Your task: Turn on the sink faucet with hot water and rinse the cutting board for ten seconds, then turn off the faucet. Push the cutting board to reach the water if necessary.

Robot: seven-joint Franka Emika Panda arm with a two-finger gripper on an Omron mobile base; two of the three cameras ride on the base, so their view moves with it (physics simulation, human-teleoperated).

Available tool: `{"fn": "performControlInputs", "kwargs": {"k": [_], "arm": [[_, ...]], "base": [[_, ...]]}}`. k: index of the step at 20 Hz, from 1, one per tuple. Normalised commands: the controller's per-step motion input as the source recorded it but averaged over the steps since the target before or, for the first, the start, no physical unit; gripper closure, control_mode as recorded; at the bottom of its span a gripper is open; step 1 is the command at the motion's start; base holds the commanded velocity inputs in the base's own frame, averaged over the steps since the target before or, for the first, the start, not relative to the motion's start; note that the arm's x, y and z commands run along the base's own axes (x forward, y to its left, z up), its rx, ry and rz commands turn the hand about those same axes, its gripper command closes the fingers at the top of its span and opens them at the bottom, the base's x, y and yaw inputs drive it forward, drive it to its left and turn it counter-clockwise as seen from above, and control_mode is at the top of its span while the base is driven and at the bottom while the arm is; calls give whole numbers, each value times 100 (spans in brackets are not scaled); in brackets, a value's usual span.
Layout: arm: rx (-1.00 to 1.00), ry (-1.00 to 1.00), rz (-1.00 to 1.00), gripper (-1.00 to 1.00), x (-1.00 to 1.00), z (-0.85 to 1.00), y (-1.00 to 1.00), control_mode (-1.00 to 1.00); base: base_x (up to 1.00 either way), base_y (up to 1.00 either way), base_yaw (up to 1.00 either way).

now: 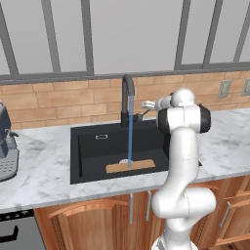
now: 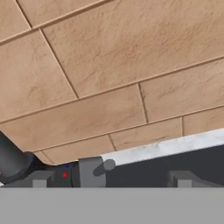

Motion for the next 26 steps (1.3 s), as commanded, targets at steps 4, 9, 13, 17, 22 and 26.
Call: {"fn": "performControlInputs", "kwargs": {"k": [4,9,13,17,22,26], "arm": [[7,4,11,-100,0,0,-32,-100],[7,6,11,-100,0,0,-36,-100],[7,7,11,-100,0,7,-32,-100],[5,5,10,-100,0,14,-33,-100],[4,2,8,-100,4,13,-22,-100],[4,2,7,-100,6,6,-14,-100]], "base": [[0,0,0],[0,0,0],[0,0,0],[0,0,0],[0,0,0],[0,0,0]]}}
